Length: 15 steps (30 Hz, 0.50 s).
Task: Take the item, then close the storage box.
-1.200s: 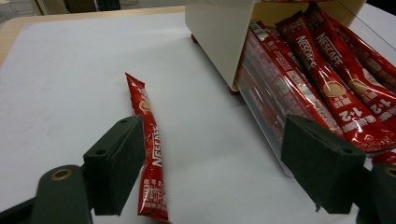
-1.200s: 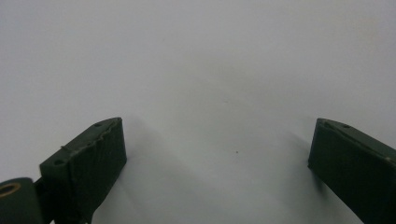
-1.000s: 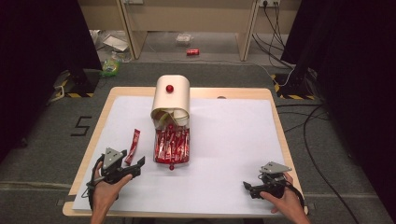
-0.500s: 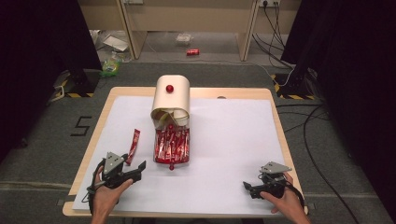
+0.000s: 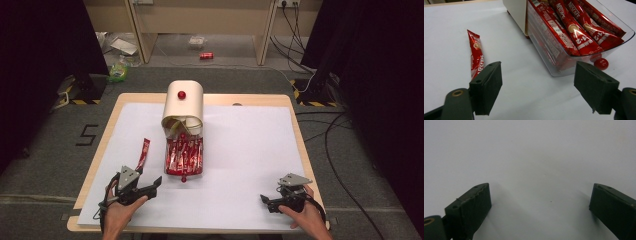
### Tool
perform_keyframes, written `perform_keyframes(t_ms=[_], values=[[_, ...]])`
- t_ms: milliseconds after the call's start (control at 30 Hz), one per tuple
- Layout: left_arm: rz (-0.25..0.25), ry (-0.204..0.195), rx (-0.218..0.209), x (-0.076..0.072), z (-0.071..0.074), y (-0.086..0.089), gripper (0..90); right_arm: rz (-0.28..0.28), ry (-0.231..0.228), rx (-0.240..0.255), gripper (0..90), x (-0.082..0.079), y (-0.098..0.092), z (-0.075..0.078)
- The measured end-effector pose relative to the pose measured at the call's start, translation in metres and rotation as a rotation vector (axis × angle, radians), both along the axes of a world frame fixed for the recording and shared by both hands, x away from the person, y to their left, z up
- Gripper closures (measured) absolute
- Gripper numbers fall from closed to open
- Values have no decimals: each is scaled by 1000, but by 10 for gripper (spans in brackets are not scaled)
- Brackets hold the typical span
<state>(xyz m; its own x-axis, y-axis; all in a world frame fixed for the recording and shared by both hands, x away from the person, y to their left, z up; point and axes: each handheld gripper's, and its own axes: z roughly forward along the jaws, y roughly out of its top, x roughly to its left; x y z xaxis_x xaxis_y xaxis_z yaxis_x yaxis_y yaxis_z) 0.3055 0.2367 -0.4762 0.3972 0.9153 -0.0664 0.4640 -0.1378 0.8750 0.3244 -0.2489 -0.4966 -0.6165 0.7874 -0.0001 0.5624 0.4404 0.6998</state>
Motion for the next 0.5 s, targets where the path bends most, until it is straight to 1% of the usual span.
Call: perform_keyframes(t_ms=[300,500], values=[[-22,6,13,1,-2,-7,220,0,0,0,44,0,0,0],[-32,12,22,1,-6,-14,220,1,-3,-2,44,0,0,0]])
